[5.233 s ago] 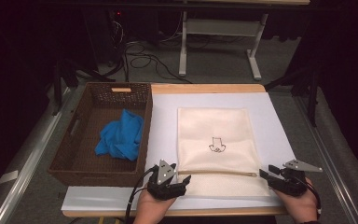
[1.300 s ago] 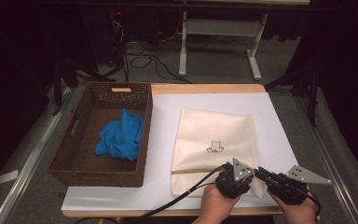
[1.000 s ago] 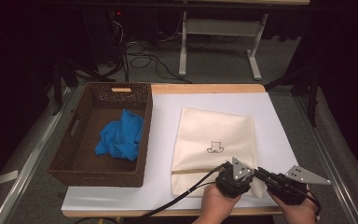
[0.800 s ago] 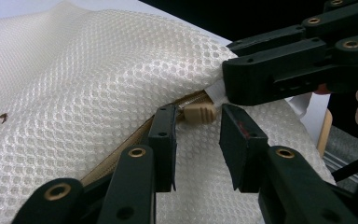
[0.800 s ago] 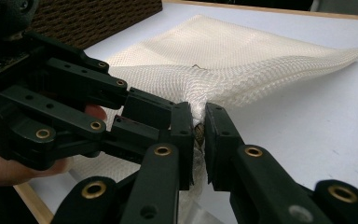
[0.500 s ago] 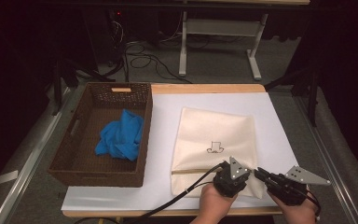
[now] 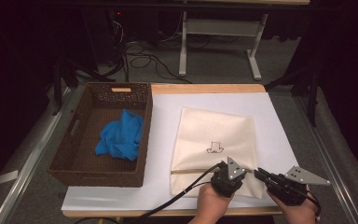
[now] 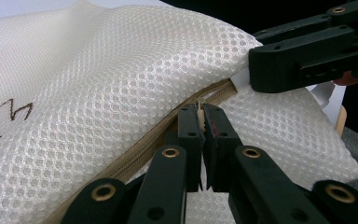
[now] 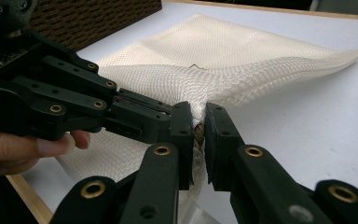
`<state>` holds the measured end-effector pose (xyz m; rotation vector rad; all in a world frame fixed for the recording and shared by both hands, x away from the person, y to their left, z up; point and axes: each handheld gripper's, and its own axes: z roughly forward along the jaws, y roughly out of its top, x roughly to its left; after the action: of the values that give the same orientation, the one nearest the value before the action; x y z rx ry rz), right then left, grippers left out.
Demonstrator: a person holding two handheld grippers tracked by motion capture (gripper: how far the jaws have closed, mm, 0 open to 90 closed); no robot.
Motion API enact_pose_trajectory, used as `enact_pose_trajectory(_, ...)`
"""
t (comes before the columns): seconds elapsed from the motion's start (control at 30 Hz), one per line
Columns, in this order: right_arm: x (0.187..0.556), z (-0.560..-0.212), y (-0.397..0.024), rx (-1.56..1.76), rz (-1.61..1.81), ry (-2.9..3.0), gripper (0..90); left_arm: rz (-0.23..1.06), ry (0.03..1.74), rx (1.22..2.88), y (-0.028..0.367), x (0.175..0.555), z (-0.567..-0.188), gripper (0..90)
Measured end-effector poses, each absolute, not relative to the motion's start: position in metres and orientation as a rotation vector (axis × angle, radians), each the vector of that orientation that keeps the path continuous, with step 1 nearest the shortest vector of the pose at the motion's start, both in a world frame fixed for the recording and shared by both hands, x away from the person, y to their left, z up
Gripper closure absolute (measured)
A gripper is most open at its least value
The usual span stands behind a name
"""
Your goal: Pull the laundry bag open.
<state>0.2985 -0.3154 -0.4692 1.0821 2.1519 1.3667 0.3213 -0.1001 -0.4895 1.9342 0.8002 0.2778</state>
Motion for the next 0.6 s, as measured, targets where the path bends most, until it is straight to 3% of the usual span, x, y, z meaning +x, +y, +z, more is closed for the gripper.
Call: enact_pose_trajectory(0.6,0.2986,-0.4714,-0.3155,1.113,1.329,2.152,83.9,0.260,0.779,1.922,-0.0930,0.3181,-0.4916,86.3)
